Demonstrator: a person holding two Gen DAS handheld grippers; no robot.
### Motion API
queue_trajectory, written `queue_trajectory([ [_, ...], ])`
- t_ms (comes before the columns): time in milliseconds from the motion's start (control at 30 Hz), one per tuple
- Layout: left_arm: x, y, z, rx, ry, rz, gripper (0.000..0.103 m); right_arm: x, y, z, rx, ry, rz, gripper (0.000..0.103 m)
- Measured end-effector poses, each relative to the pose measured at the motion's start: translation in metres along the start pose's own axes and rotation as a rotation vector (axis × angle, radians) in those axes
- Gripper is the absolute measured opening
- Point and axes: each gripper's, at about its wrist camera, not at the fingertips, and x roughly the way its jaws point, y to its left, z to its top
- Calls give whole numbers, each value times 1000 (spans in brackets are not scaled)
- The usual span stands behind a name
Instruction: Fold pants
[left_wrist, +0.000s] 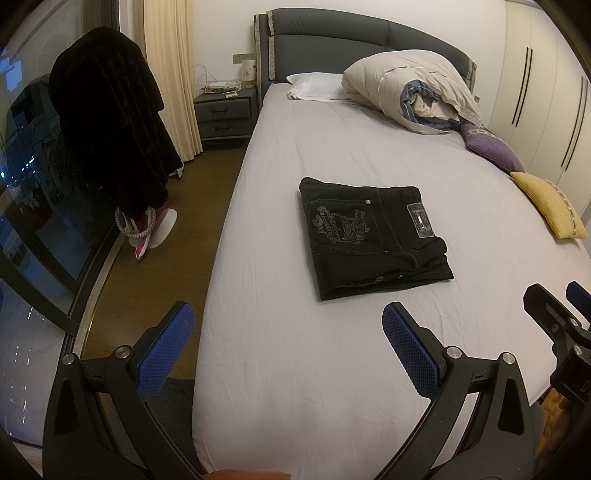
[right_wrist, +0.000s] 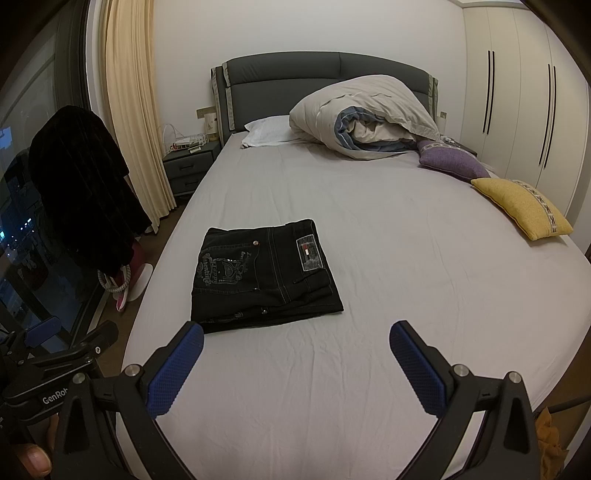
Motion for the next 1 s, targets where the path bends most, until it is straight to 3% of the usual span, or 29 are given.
queue_trajectory([
  [1000, 9, 6, 2, 12, 20, -17, 103, 0, -3, -9, -5, 8, 7, 103],
])
